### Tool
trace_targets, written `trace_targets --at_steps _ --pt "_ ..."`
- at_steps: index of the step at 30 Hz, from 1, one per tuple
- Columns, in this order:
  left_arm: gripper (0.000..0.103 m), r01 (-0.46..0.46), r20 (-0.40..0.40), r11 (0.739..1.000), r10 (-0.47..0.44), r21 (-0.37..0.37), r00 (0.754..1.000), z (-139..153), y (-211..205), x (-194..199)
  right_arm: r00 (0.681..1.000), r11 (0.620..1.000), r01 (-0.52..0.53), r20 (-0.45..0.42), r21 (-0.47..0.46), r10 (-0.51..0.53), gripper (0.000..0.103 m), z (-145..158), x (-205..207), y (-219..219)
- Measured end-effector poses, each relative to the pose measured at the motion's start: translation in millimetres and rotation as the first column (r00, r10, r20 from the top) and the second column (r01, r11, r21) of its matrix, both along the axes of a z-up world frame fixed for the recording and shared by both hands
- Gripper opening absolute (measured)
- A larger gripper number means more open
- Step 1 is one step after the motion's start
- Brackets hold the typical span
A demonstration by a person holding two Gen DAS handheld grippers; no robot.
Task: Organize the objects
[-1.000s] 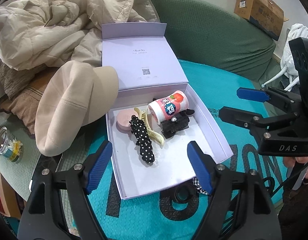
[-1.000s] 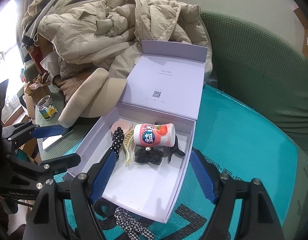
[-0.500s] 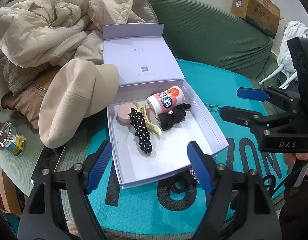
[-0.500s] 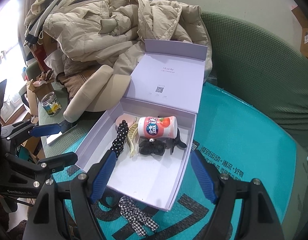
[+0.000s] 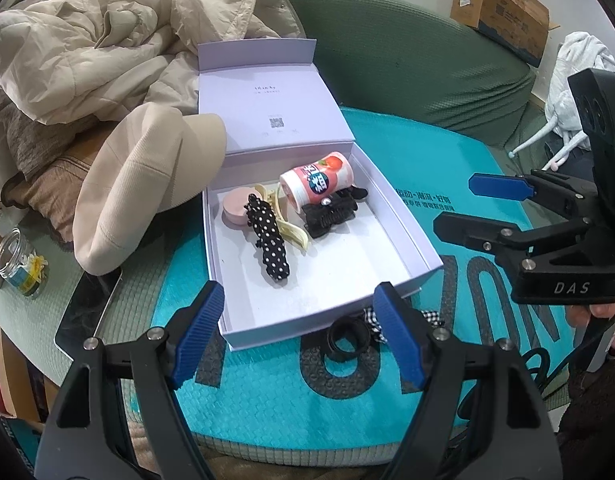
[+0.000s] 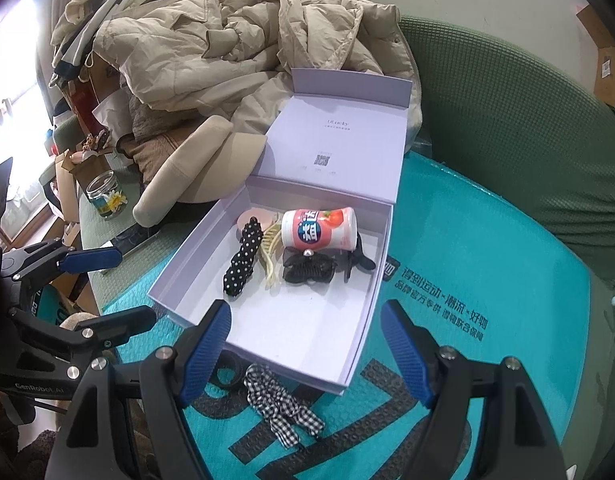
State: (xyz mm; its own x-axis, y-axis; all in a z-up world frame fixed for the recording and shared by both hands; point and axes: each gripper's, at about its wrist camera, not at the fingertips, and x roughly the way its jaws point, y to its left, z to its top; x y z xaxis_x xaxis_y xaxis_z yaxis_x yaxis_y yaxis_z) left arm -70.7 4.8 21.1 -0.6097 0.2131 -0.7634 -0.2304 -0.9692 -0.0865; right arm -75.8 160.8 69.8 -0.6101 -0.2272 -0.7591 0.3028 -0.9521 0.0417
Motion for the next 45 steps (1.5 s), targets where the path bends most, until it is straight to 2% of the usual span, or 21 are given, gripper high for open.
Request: trace_targets --at_steps 22,45 --pt "0.076 0.019 0.070 1.000 -0.019 0.010 0.997 -38 19 24 0.995 1.000 0.001 0.101 -0.007 0.000 0.078 -44 30 11" --pt "0.076 0.019 0.182 0.996 -0.036 0.092 0.983 -87 13 21 0.970 0.998 -0.026 0.242 -0.055 0.039 0.078 -104 27 17"
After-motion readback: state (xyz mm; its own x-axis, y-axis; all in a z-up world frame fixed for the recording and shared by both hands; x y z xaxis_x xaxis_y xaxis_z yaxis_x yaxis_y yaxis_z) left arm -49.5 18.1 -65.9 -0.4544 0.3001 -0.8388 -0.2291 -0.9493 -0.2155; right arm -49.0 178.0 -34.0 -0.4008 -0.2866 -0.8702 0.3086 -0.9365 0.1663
